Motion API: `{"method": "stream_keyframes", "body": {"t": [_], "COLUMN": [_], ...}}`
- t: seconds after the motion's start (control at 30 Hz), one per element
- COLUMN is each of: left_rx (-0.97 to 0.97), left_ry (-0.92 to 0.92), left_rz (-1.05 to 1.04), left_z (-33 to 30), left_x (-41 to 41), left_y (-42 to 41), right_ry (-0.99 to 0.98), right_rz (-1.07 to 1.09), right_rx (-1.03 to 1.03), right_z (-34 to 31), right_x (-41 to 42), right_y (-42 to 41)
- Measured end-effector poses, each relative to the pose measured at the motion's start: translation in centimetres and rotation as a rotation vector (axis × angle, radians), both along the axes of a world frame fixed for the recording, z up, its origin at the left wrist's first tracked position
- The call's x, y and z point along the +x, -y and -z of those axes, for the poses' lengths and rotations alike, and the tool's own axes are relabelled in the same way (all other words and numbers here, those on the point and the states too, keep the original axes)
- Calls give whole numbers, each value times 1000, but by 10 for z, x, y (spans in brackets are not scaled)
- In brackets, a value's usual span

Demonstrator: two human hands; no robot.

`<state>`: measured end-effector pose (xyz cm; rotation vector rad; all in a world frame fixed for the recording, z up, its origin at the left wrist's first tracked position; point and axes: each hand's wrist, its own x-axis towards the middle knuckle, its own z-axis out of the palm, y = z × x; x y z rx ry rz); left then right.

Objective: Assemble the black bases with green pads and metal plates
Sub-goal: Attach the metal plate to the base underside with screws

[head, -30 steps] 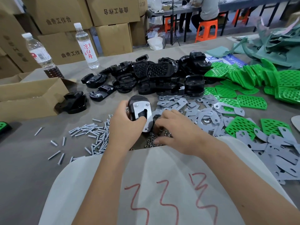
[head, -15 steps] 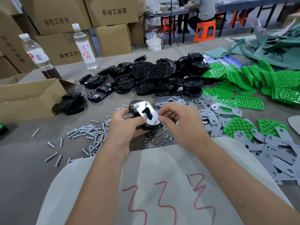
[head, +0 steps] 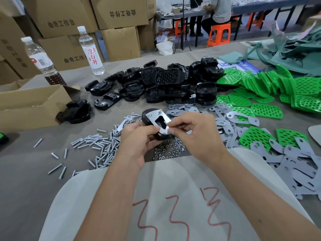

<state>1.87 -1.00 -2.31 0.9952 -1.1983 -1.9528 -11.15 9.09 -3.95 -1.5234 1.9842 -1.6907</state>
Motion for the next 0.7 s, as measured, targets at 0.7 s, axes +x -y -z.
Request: {"method": "stream_keyframes", "body": {"t": [0.7], "left_rx": [-167], "left_ry": [30], "left_rz": [34], "left_z": [7], "left_x": [0], "left_y": [1], "right_ry": [269], "right_rz": [-161], "right_rx": [149], "right_z": [-2], "right_x": [-9], "right_y": [-4]}}
